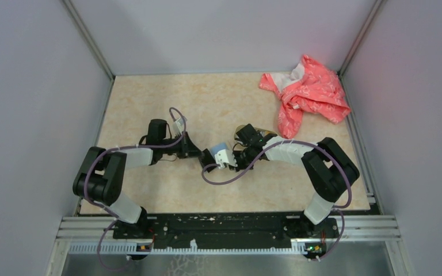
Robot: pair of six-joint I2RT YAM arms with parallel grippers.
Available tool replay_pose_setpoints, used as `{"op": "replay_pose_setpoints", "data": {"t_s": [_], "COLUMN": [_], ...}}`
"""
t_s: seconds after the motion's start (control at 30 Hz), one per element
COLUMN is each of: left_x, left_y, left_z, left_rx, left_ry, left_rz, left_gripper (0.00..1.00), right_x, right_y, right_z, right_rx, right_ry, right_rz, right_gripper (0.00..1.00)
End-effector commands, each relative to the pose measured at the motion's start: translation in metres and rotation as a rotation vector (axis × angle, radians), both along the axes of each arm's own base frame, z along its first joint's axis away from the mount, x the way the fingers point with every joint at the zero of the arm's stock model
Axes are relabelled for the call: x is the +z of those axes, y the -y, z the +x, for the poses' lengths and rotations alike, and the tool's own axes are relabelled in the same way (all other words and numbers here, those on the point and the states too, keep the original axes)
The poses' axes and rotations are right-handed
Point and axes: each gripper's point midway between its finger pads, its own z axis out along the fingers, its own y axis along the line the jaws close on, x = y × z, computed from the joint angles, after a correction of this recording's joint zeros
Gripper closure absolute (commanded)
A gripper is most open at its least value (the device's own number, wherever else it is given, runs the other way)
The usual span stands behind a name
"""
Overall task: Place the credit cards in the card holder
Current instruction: Insert the credit card into the card holder.
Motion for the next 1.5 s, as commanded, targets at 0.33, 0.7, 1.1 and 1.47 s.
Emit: {"op": "replay_pose_setpoints", "data": {"t_s": [0.33, 0.7, 1.1, 1.47], "left_x": [0.001, -0.008, -0.024, -0.032], "left_y": [-0.007, -0.007, -0.008, -0.003], "left_z": [-0.001, 0.005, 0.007, 0.011], "left_rx": [0.013, 0.075, 0.113, 0.139], "left_ry": [-0.07, -0.107, -0.141, -0.172], "left_rz": [-0.164, -0.177, -0.16, -0.153], "left_gripper": [1.0, 1.0, 1.0, 1.0], "right_x": [0.014, 0.012, 0.012, 0.012], "right_y": [-0.009, -0.008, -0.008, -0.008], "right_z": [0.004, 0.003, 0.003, 0.001], "right_rx": [0.011, 0.012, 0.011, 0.017], "right_ry": [-0.006, -0.013, -0.015, -0.02], "right_rz": [0.036, 0.028, 0.028, 0.026], "right_gripper": [0.92, 0.92, 0.92, 0.92]}}
